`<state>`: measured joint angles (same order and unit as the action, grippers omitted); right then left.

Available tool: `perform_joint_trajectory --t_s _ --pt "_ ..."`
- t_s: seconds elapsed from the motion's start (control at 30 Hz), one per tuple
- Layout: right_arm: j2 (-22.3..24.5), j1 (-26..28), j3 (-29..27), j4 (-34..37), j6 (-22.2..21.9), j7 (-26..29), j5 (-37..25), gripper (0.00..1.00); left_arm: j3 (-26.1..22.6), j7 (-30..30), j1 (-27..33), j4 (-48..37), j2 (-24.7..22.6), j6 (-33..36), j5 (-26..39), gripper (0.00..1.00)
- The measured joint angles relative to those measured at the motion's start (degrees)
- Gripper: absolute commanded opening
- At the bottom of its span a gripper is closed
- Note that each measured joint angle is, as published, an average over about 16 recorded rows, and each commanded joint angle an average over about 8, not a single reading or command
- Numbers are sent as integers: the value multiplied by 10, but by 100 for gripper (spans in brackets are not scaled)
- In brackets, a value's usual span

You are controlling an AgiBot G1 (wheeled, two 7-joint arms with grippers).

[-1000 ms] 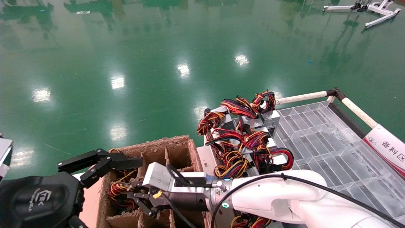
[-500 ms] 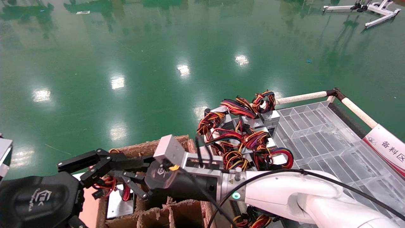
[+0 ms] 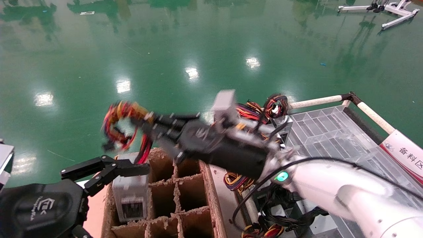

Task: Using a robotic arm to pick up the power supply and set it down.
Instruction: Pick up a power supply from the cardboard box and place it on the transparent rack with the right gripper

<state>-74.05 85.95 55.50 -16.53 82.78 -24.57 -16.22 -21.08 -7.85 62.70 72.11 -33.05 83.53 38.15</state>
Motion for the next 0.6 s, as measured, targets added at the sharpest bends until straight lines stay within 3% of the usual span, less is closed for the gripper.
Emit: perform_joint_trajectory --t_s 0.3,0.6 --pt "60 75 -23 55 52 6 25 0 0 0 0 0 0 0 0 100" --pt "151 182 -3 103 48 5 -15 0 0 0 0 0 0 0 0 100"
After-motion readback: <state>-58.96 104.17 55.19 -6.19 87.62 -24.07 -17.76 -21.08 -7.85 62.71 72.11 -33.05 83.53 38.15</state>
